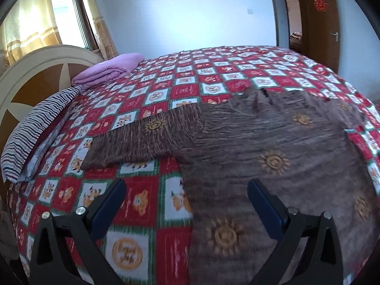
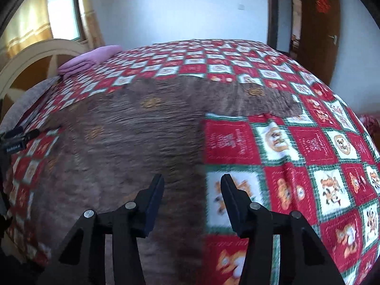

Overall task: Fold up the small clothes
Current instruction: 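Move the right gripper down to the sweater sleeve edge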

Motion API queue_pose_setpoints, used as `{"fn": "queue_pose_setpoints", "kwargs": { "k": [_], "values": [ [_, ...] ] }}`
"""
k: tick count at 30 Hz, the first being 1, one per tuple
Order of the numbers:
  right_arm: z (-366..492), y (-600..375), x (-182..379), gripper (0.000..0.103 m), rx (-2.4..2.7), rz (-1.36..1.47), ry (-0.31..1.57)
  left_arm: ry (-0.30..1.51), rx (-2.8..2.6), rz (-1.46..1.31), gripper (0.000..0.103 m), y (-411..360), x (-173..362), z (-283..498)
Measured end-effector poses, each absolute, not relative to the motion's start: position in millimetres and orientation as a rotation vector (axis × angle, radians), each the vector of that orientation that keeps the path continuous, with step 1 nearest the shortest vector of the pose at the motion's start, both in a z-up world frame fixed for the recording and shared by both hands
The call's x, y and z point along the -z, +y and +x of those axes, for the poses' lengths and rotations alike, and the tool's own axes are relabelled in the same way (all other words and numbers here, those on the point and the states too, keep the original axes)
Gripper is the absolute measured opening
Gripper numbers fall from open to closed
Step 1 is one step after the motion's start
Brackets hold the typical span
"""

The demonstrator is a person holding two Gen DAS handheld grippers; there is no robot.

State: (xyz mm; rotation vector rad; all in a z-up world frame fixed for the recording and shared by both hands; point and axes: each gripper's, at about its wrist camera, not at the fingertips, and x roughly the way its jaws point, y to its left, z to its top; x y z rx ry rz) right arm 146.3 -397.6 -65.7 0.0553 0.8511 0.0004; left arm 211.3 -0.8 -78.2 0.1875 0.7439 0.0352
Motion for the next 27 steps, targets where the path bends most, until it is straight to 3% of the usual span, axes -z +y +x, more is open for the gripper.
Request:
{"fn": "queue_pose_setpoints", "kwargs": {
  "k": [25, 27],
  "values": [
    [319, -590, 89, 0.046, 0.379, 0.173, 0.898, 0.834, -0.136, 0.215, 0.103, -32, 135, 347],
    [331, -600, 95, 0.038, 0.382, 0.188, 0.921, 0.862, -0.140, 0.201, 0.103, -29, 140, 354]
  ]
}}
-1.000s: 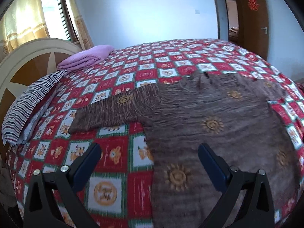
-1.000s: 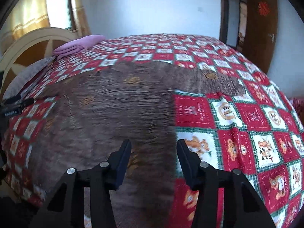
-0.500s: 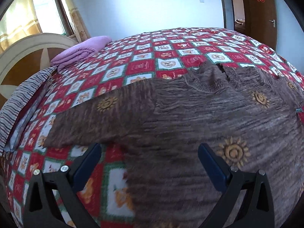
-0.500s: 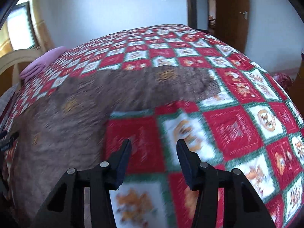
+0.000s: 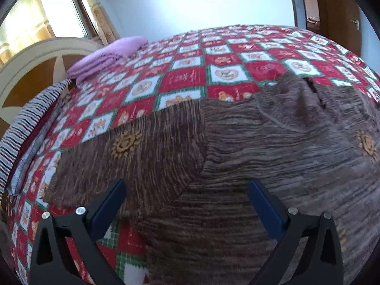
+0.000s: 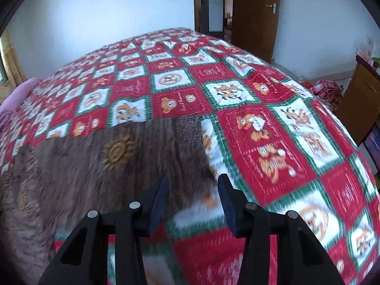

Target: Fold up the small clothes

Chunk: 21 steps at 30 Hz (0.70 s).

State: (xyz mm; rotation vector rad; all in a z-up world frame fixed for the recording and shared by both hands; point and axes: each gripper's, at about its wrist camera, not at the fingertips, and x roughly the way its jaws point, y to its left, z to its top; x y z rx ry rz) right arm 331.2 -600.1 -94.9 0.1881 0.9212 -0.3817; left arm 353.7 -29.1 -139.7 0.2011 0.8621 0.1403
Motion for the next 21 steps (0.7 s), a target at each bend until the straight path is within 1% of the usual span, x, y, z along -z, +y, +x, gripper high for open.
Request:
{"fn": "queue_pose_setpoints", "kwargs": {
  "k": [5, 6, 7, 9, 12, 15, 21],
  "values": [
    [354, -612, 113, 0.032, 0.379, 0.209, 0.969, 0.912, -0.125, 0.184, 0.103, -29, 150, 362],
    [354, -610, 113, 0.028, 0.374, 0.202, 0.964, 0.915, -0.125, 0.183, 0.103, -30, 151, 363],
    [354, -605, 113, 0.019, 0.355, 0.185, 0.966, 0.916, -0.125, 0.182, 0.103, -30, 151, 363],
    [355, -597, 112, 0.009, 0.334, 0.149, 0.975, 0.920, -0.125, 0.183, 0.103, -31, 153, 364],
    [354, -586, 106, 0.006, 0.317, 0.108, 0.987, 0.932, -0.123, 0.182, 0.103, -32, 156, 365],
    [351, -577, 89, 0.006, 0.323, 0.085, 0.946, 0.938, -0.120, 0.168, 0.103, -30, 158, 366],
    [350, -538, 30, 0.006, 0.291, 0.026, 0.837, 0.964, -0.090, 0.068, 0.103, -17, 160, 368]
  ]
}}
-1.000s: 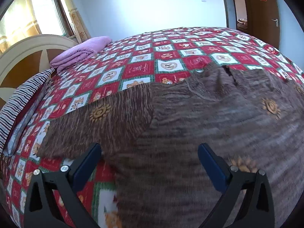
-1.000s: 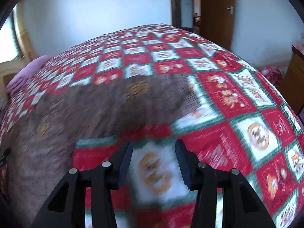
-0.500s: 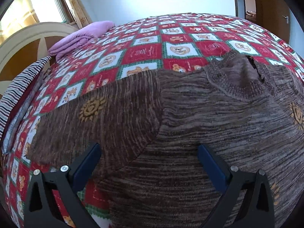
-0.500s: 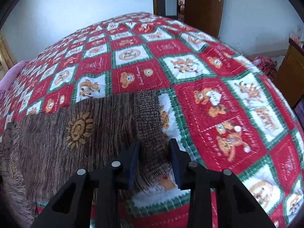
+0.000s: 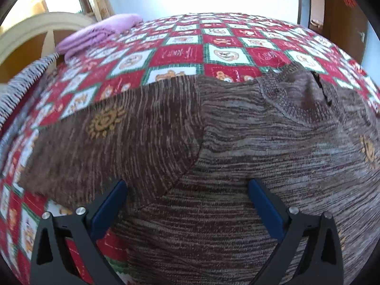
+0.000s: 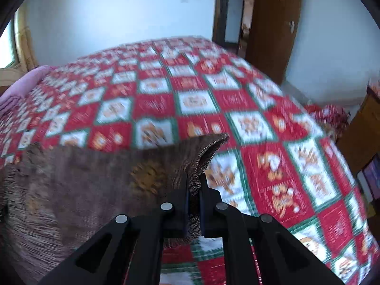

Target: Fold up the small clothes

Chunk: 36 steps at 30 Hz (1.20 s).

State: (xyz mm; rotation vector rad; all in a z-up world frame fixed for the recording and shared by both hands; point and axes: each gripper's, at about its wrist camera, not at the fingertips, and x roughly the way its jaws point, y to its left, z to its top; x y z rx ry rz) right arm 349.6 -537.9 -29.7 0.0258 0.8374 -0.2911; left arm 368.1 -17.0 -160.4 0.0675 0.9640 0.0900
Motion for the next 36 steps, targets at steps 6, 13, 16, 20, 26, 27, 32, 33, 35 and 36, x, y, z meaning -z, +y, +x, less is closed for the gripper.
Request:
{"fn": "queue_pose_setpoints", "kwargs": {
  "k": [6, 13, 16, 20, 26, 27, 32, 33, 35, 36],
  "values": [
    [350, -475, -23, 0.006, 0.206, -0.056, 0.759, 0.951, -0.075, 0.043, 0.103, -15, 159, 366],
    [348, -381, -49, 0.006, 0.060, -0.174, 0.719, 0.947, -0.059, 0.024, 0.103, -12, 159, 364],
    [349, -342, -43, 0.006, -0.010, -0.191, 0.725, 0.944, -0.057, 0.023, 0.103, -11, 159, 363],
    [359, -286, -13, 0.006, -0.115, -0.199, 0.746, 0.942, -0.056, 0.021, 0.103, -11, 160, 363],
    [385, -229, 91, 0.032, -0.278, -0.111, 0.969, 0.941, -0.052, 0.010, 0.103, -10, 160, 363],
    [380, -228, 105, 0.034, -0.322, -0.058, 0.995, 0.941, -0.052, 0.006, 0.103, -10, 160, 362],
    [338, -253, 105, 0.034, -0.405, -0.042, 0.964, 0.940, -0.055, 0.011, 0.103, -9, 160, 362],
    [333, -264, 100, 0.035, -0.418, -0.032, 0.955, 0.941, -0.059, 0.019, 0.103, -11, 160, 362],
    [331, -286, 89, 0.043, -0.376, -0.035, 0.931, 0.938, -0.068, 0.039, 0.103, -14, 160, 362],
    [333, -296, 86, 0.050, -0.306, -0.064, 0.913, 0.934, -0.074, 0.051, 0.103, -16, 159, 362]
  ]
}}
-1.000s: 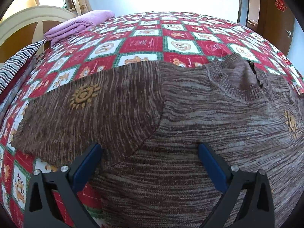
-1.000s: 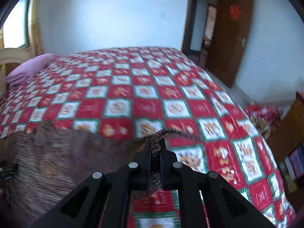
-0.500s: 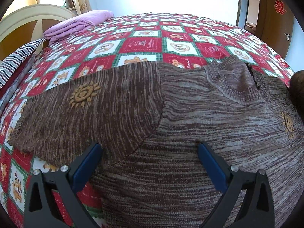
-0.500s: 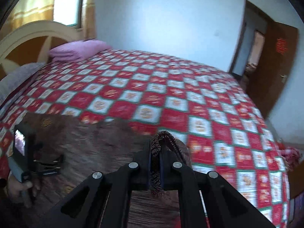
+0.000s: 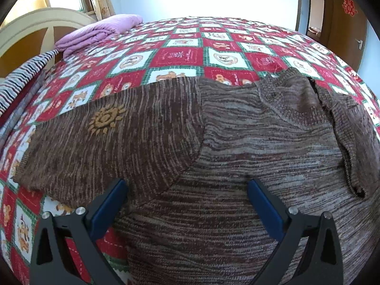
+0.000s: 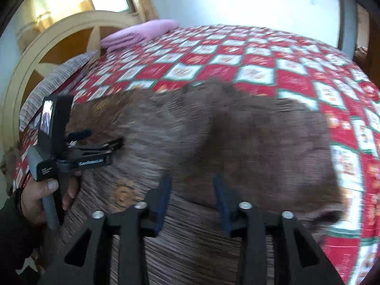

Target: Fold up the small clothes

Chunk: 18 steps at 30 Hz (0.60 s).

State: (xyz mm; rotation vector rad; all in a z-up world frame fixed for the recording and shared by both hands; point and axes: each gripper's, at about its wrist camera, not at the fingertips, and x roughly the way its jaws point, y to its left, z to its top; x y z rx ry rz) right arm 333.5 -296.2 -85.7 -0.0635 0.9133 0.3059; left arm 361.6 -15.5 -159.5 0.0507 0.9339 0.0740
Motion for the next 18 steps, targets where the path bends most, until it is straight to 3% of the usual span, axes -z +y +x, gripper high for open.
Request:
{"fn": "queue_pose_setpoints", "kwargs": {
  "k": [7, 10, 12, 14, 18],
  "values": [
    [396, -284, 95, 0.050, -0.128, -0.125, 0.918, 0.929, -0.080, 0.054, 0.103, -15, 159, 361],
    [416, -243, 111, 0.050, -0.211, -0.163, 0.926, 0.925, -0.083, 0.059, 0.103, -15, 159, 360],
    [422, -221, 119, 0.050, -0.415, -0.025, 0.965, 0.921, -0.087, 0.064, 0.103, -15, 159, 360],
    [416, -212, 110, 0.050, -0.514, 0.074, 0.915, 0.918, -0.087, 0.062, 0.103, -15, 159, 360],
    [387, -217, 88, 0.050, -0.468, -0.035, 0.814, 0.923, -0.081, 0.034, 0.103, -10, 160, 360]
  ]
}}
